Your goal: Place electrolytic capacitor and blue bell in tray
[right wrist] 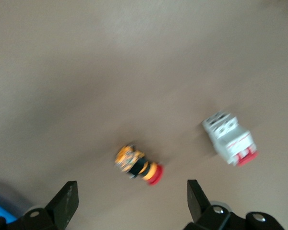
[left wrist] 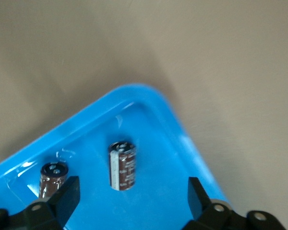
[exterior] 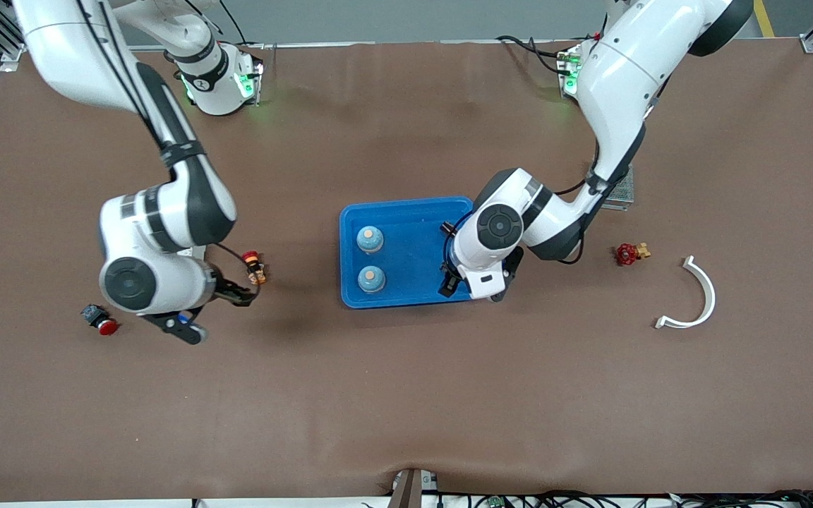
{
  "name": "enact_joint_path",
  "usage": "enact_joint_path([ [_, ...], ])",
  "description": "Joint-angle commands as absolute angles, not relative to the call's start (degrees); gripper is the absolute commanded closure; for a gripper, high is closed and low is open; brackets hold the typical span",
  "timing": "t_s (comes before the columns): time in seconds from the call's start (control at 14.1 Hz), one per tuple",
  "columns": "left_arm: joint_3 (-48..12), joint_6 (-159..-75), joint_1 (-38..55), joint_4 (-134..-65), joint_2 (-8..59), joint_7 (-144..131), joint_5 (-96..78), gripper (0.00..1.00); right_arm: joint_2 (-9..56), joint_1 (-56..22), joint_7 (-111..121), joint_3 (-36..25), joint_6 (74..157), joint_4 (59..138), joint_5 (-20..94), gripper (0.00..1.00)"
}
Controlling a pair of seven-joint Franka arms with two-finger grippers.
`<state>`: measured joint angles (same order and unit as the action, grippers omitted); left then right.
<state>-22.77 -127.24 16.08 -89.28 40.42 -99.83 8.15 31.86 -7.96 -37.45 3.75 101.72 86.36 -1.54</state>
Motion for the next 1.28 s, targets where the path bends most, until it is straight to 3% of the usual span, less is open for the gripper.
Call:
enact_joint_path([
  [0.0, -22.2, -121.1, 14.7, -86.4, 36.7, -95.9, 12.7, 0.00, 32.3, -3.1, -28.4, 4.7, 100.7, 85.3, -5.3, 0.00],
  [0.5, -22.3, -107.3, 7.3, -86.2, 24.8, -68.2, 13.9, 0.00, 33.0, 2.5, -16.3, 4.7, 100.5, 82.2, -8.4, 0.00],
  [0.92, -23.2, -99.5, 1.9, -86.2, 17.7, -51.3, 12.9, 0.00, 32.4, 3.3, -9.3, 5.4, 89.4, 71.0, -7.8, 0.00],
  [1.21, -23.8, -96.2, 0.0, -86.3, 14.1, -44.6, 12.6, 0.00, 25.5, 4.0, -2.7, 5.5, 85.5, 69.5, -7.3, 0.00],
])
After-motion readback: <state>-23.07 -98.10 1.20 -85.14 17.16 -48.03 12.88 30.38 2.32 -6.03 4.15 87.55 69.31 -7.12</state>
